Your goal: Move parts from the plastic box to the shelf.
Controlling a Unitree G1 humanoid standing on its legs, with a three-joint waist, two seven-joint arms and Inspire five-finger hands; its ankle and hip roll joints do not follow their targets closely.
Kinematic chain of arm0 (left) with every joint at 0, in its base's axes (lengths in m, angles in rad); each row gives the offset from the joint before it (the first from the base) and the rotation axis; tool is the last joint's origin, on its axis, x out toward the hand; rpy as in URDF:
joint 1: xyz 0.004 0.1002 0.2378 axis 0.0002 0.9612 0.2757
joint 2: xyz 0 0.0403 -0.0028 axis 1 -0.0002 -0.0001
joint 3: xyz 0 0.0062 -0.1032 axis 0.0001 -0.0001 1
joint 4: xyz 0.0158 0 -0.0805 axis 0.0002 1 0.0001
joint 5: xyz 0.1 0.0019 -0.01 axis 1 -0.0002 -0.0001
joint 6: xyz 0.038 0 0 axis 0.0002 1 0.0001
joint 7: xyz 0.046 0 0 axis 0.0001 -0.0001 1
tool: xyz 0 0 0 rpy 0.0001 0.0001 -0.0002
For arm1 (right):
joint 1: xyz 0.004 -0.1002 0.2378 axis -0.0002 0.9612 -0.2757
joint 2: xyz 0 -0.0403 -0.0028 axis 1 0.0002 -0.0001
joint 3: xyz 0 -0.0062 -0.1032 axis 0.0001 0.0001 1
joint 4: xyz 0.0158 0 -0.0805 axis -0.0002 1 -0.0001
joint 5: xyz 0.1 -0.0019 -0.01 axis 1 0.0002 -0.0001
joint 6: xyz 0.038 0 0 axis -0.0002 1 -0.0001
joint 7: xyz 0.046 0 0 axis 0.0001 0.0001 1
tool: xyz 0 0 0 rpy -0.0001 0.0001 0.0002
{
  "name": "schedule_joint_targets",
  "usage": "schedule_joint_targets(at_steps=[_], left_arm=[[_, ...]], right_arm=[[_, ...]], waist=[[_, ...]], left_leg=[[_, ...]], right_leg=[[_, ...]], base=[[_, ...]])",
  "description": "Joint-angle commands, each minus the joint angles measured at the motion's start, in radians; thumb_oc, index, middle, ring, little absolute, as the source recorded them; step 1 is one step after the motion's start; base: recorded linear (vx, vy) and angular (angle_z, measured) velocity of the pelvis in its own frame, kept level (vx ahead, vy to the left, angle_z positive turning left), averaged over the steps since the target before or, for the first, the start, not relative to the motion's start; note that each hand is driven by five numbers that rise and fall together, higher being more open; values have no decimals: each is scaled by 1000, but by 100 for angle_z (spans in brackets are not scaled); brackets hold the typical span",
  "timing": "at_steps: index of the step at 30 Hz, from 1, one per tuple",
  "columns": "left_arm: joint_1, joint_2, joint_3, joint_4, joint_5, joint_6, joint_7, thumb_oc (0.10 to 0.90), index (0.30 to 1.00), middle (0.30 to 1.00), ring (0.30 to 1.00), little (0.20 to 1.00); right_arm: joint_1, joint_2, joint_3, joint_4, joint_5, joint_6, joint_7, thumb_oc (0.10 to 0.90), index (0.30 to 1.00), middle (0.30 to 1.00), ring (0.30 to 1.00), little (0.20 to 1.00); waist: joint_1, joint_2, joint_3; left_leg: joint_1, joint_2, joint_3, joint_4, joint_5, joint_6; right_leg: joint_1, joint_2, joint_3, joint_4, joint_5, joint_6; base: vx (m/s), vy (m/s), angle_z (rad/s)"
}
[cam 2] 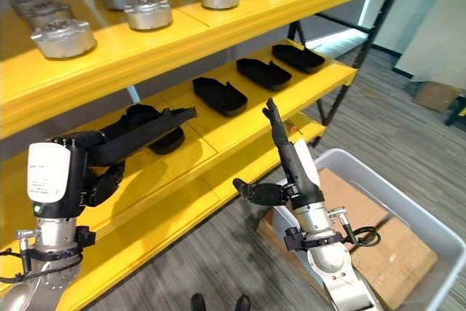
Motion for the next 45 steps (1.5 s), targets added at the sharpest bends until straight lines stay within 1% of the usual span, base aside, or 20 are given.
schedule_joint_targets(at_steps=[1,2,3,5,6,8,9,10,11,12,14,15,16,24,25,26,30,35,42,45], left_arm=[[-198,57,14,-78,-77,-84,67,400,300,300,300,300],[-205,55,10,-76,-76,-85,75,400,300,300,300,300],[-206,55,9,-75,-75,-86,76,400,300,300,300,300],[-213,50,1,-78,-82,-86,86,400,300,300,300,300],[-217,43,-5,-75,-92,-87,96,400,300,300,300,300],[-225,36,-16,-75,-103,-89,100,400,300,300,300,300],[-235,30,-31,-72,-122,-96,98,400,300,300,300,300],[-236,27,-37,-60,-123,-90,104,400,300,300,300,300],[-241,25,-33,-53,-116,-80,108,400,300,300,300,300],[-236,31,-37,-47,-110,-82,100,400,300,300,300,300],[-226,45,-31,-40,-99,-71,103,400,300,300,300,300],[-216,51,-23,-35,-95,-69,104,400,300,300,300,300],[-198,63,-6,-29,-82,-61,112,400,300,300,300,300],[-119,84,84,7,-56,-29,130,400,300,300,300,300],[-118,85,85,6,-56,-29,129,400,300,300,300,300],[-114,82,97,13,-52,-23,137,400,300,300,300,300],[-109,83,113,25,-47,-10,146,400,300,300,300,300],[-103,80,114,35,-36,4,137,400,300,300,300,300],[-76,70,110,79,-11,41,95,400,300,300,300,300],[-69,70,105,139,21,81,83,400,300,300,300,300]], right_arm=[[-118,-7,-51,-76,-3,-103,-87,900,1000,1000,1000,1000],[-117,-12,-53,-76,-12,-105,-95,900,1000,1000,1000,1000],[-116,-12,-54,-76,-13,-105,-96,900,1000,1000,1000,1000],[-110,-16,-57,-78,-14,-110,-110,900,1000,1000,1000,1000],[-106,-20,-62,-79,-14,-113,-120,900,1000,1000,1000,1000],[-88,-25,-76,-81,-20,-115,-136,900,1000,1000,1000,1000],[-83,-34,-85,-79,-27,-113,-151,900,1000,1000,1000,1000],[-81,-40,-100,-79,-37,-113,-165,900,1000,1000,1000,1000],[-81,-44,-117,-80,-54,-115,-170,900,1000,1000,1000,1000],[-73,-32,-124,-76,-65,-110,-168,900,1000,1000,1000,1000],[-63,-10,-118,-65,-58,-105,-160,900,1000,1000,1000,1000],[-58,-3,-118,-62,-56,-101,-155,900,1000,1000,1000,1000],[-54,7,-119,-58,-60,-93,-145,900,1000,1000,1000,1000],[-60,33,-124,-44,-84,-72,-128,900,1000,1000,1000,1000],[-61,34,-123,-44,-84,-72,-128,900,1000,1000,1000,1000],[-69,39,-120,-38,-95,-66,-131,900,1000,1000,1000,1000],[-87,50,-105,-34,-110,-59,-135,900,1000,1000,1000,1000],[-98,55,-86,-27,-117,-49,-123,900,1000,1000,1000,1000],[-88,43,-85,-21,-107,-38,-94,900,1000,1000,1000,1000],[-83,38,-91,-19,-96,-31,-78,900,1000,1000,1000,1000]], waist=[[-75,-76,-19],[-75,-80,-17],[-74,-79,-15],[-83,-85,-18],[-90,-89,-21],[-98,-67,-28],[-102,-52,-36],[-95,-39,-36],[-103,-36,-49],[-98,-45,-55],[-83,-63,-70],[-76,-73,-70],[-63,-95,-67],[-18,-148,-70],[-20,-146,-73],[-5,-151,-73],[5,-162,-72],[18,-175,-71],[15,-186,-66],[9,-189,-66]], left_leg=[[1,144,153,130,-82,-91],[13,166,144,170,-109,-96],[10,169,143,180,-116,-97],[38,231,142,220,-126,-103],[61,298,152,234,-95,-113],[109,366,148,193,-32,-145],[140,427,109,151,53,-172],[140,409,41,99,59,-165],[149,388,49,64,-9,-172],[166,356,71,32,-53,-163],[192,310,91,-8,-92,-152],[198,295,93,-13,-103,-145],[199,261,111,-20,-108,-126],[199,166,95,-63,-139,-83],[204,168,79,-63,-153,-85],[199,154,72,-65,-161,-79],[189,130,59,-65,-170,-66],[188,110,53,-65,-182,-52],[205,126,69,-65,-187,-57],[213,144,82,-65,-184,-66]], right_leg=[[44,-95,21,-56,27,121],[40,-105,19,-44,24,123],[41,-104,18,-41,22,123],[32,-127,2,-24,20,127],[25,-145,-15,-8,17,131],[14,-152,-47,23,-3,134],[-2,-175,-56,59,-11,144],[-26,-206,-67,98,3,152],[-21,-228,-45,121,0,169],[-23,-254,-38,138,13,184],[-6,-279,-43,118,45,212],[2,-288,-47,111,57,221],[10,-313,-69,94,96,227],[45,-377,-95,41,219,283],[51,-372,-76,38,211,293],[59,-383,-88,34,230,296],[65,-402,-101,27,266,296],[71,-415,-108,27,285,296],[72,-406,-104,33,272,296],[72,-393,-104,34,256,296]], base=[[-25,65,49],[26,50,78],[-13,37,68],[-33,82,17],[-34,107,9],[-13,198,30],[1,453,58],[92,536,84],[110,513,94],[138,370,97],[97,322,64],[37,343,38],[-2,265,19],[26,168,12],[88,169,5],[67,86,11],[11,97,17],[28,51,9],[24,-22,-3],[36,-70,-8]])
